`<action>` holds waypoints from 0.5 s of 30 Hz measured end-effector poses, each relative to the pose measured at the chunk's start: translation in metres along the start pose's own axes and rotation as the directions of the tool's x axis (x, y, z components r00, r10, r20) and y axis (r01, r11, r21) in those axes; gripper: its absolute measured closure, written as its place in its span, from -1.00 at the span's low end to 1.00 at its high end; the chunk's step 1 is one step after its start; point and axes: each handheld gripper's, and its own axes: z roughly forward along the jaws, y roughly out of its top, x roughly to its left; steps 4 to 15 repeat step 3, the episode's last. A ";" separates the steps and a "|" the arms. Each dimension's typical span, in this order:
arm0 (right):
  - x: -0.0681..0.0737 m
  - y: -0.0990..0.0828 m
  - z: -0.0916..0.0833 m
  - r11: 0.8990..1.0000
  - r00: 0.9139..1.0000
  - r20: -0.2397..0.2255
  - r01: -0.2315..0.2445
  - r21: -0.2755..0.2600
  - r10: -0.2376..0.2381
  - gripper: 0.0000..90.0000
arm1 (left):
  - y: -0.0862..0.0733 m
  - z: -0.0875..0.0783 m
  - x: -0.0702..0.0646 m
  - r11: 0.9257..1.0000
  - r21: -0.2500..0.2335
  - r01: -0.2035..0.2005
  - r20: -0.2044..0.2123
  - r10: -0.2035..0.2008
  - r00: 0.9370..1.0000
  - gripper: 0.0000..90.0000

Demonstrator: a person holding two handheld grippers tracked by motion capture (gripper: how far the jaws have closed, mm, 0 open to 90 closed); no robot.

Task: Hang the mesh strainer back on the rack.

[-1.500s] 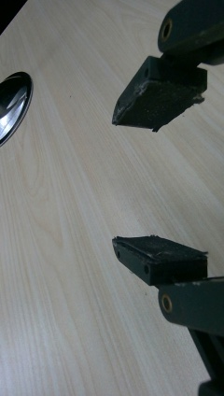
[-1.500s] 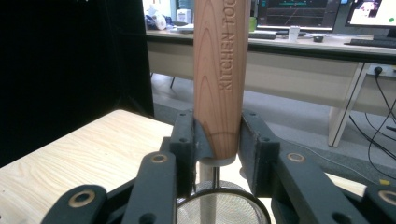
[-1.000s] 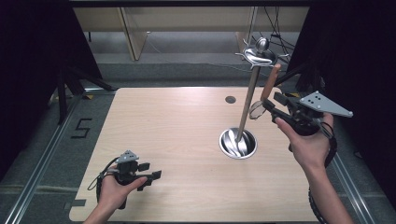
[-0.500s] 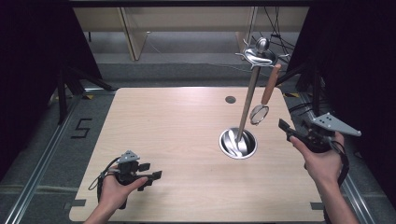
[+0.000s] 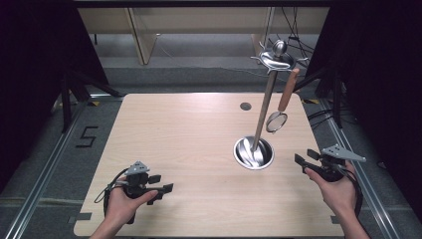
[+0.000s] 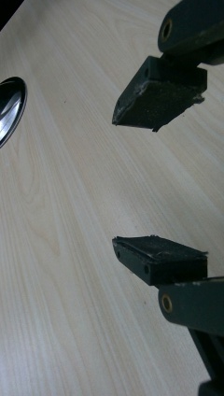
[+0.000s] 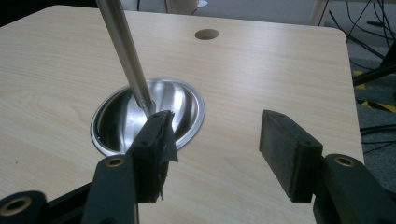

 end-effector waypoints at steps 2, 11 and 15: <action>-0.002 -0.001 0.000 1.000 1.000 -0.004 0.011 -0.003 -0.011 0.00 | 0.000 0.000 0.000 1.000 0.001 0.006 0.003 -0.006 1.000 -0.25; 0.000 -0.004 0.000 0.999 0.999 -0.009 -0.032 0.006 0.032 -0.02 | 0.000 0.001 0.000 1.000 0.000 0.007 0.004 -0.007 1.000 -0.25; 0.000 -0.004 0.000 0.999 0.999 -0.009 -0.032 0.006 0.032 -0.02 | 0.000 0.001 0.000 1.000 0.000 0.007 0.004 -0.007 1.000 -0.25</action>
